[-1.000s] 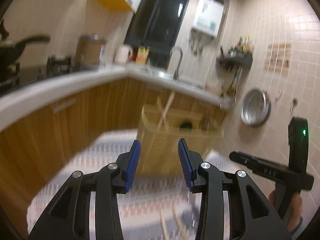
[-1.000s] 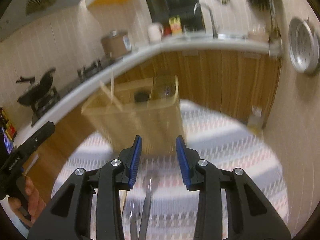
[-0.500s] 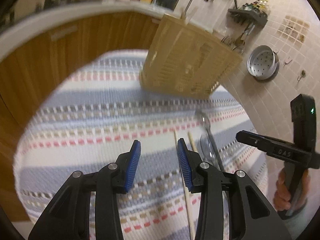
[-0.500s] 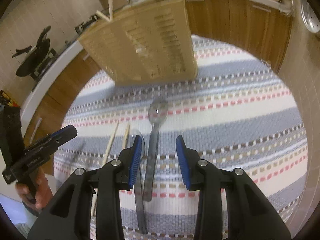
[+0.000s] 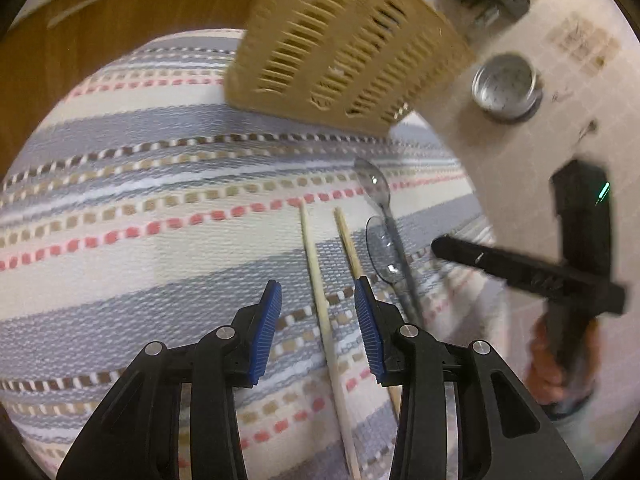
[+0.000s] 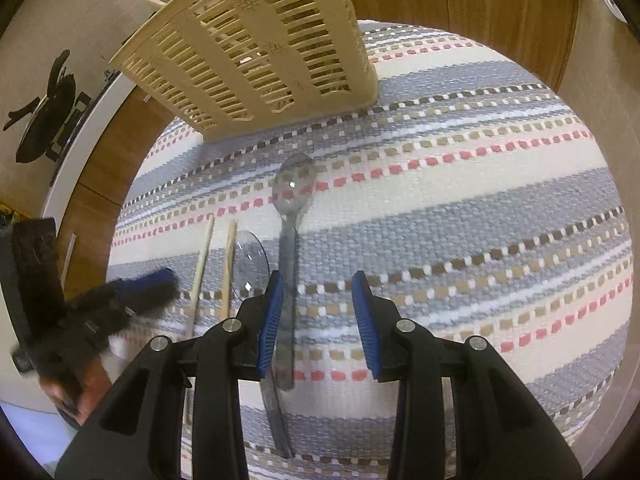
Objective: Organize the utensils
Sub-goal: 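Move both tools back toward the next clear spoon and chopstick, then grasp a clear spoon with the right tool while the left tool grasps a wooden chopstick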
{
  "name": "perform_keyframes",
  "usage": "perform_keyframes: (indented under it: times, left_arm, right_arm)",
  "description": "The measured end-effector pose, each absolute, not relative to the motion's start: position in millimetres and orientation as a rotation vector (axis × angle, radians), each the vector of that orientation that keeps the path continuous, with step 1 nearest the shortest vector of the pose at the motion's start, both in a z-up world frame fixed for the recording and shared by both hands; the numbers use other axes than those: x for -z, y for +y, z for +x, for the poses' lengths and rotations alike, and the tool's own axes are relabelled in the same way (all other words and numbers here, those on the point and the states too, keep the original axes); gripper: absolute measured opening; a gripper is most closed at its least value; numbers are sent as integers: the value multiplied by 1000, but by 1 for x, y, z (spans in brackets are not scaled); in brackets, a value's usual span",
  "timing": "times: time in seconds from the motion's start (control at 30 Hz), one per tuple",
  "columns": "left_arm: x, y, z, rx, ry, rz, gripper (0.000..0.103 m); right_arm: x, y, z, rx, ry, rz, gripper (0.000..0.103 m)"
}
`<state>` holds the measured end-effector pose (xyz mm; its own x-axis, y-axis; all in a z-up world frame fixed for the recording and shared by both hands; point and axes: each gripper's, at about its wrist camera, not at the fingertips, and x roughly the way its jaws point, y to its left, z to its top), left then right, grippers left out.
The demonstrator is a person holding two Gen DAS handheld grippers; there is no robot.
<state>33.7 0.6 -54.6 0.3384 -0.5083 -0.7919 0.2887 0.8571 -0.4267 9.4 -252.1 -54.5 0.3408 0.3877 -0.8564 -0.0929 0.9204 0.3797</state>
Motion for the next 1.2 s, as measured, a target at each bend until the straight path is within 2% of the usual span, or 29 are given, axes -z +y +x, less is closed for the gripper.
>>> perform_keyframes:
  times: [0.2,0.3,0.37,0.43,0.47,0.5,0.6,0.97,1.2]
  left_arm:
    - [50,-40,26,415,1059,25,36]
    - [51,-51,25,368,1042,111,27]
    - [52,-58,24,356,1034,154,27]
    - [49,-60,26,339,1022,187,24]
    - [49,-61,26,331,1015,203,20]
    - [49,-62,25,320,1005,221,17]
    - [49,-59,23,298,985,248,6]
    - [44,-9,27,276,1017,82,4]
    - [46,-6,30,292,1032,104,6]
  right_arm:
    - [55,-230,40,-314,1218,222,32]
    - [61,-216,52,-309,1239,178,32]
    - [63,-207,59,-305,1249,161,32]
    - [63,-194,64,-272,1239,79,25]
    - [63,-189,64,-256,1235,40,17]
    - [63,-185,63,-247,1238,12,13]
    - [64,-176,62,-223,1234,-64,10]
    - [64,-221,31,-163,1261,-31,10]
    - [64,-226,22,-160,1278,-61,10]
